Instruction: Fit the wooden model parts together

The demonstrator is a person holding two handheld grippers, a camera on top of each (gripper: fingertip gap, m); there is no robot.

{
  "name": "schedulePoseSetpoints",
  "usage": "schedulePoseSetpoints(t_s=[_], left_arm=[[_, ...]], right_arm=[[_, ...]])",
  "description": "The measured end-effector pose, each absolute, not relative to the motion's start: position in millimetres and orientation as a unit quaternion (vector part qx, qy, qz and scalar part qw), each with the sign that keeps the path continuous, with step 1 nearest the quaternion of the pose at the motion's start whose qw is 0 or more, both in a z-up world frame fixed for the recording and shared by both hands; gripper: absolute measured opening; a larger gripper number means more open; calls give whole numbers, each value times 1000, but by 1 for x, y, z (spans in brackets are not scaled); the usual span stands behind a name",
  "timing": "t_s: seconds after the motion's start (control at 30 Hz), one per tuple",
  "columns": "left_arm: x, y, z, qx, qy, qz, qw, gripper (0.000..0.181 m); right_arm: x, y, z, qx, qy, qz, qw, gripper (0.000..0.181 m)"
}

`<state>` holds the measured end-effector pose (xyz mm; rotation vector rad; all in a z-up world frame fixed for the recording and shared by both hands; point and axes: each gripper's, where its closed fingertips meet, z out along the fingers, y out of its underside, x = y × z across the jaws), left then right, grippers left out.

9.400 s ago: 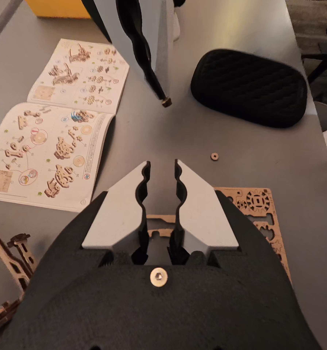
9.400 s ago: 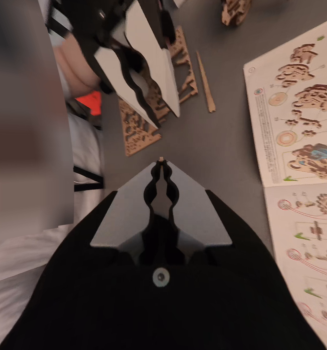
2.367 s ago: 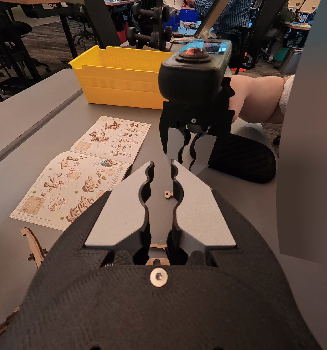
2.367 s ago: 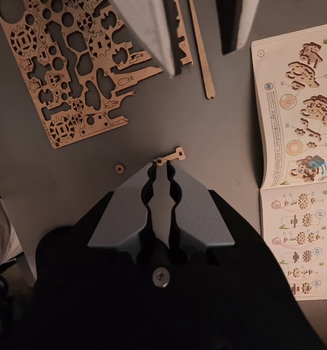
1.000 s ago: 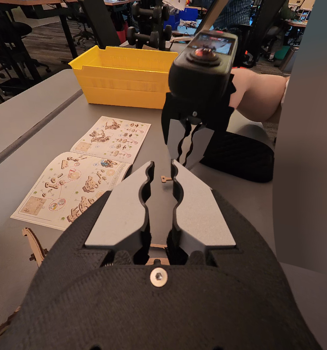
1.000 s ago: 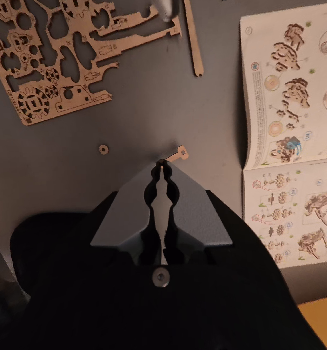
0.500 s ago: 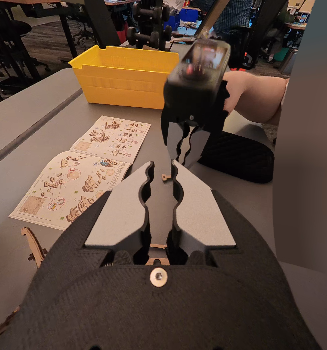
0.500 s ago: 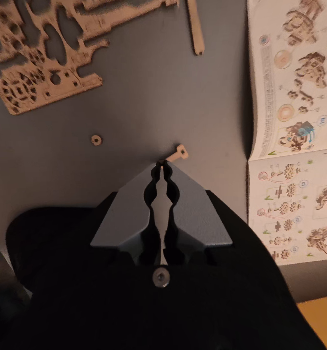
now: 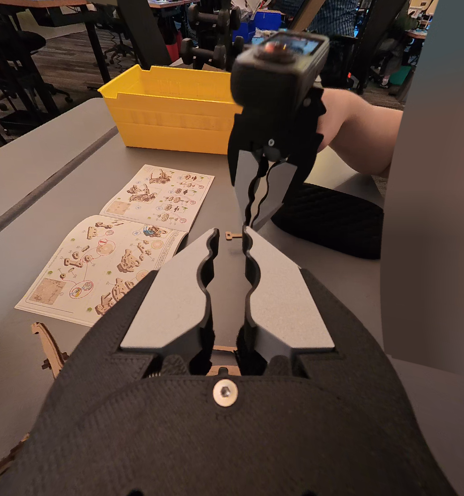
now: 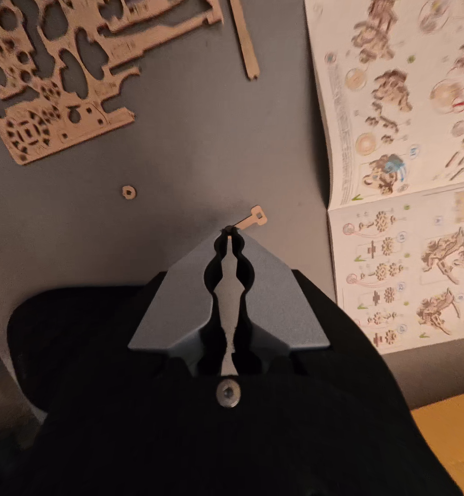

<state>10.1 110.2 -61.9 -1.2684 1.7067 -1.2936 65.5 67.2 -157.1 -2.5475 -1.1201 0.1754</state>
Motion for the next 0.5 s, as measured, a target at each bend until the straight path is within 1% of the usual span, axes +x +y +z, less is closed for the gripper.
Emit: schedulePoseSetpoints(t_s=[0.03,0.07,0.13,0.2,0.23,0.27,0.3,0.37,0.43,0.5], left_arm=[[10,110,-62,-483,649,-493,321,15],[10,110,-62,-483,648,-494,320,15],[10,110,-62,-484,648,-494,318,15],[10,111,-61,-483,649,-493,321,15],[10,111,-61,-483,648,-494,321,15],[10,110,-61,-483,647,-495,320,15],[10,110,-61,-484,647,-496,319,15],[10,111,-62,-484,648,-493,320,15],[10,111,-60,-483,648,-494,322,15],[9,111,-60,-484,646,-496,321,15]], right_arm=[[63,67,-160,-900,-395,71,173,1],[70,63,-175,-906,-394,62,139,2],[69,65,-168,-908,-384,82,149,2],[72,69,-160,-905,-383,68,175,1],[69,69,-164,-903,-387,75,172,1],[76,62,-178,-909,-390,61,133,3],[70,67,-172,-906,-384,81,160,1],[69,66,-162,-900,-386,96,177,1],[48,62,-142,-869,-405,169,227,1],[39,63,-127,-844,-411,212,271,1]])
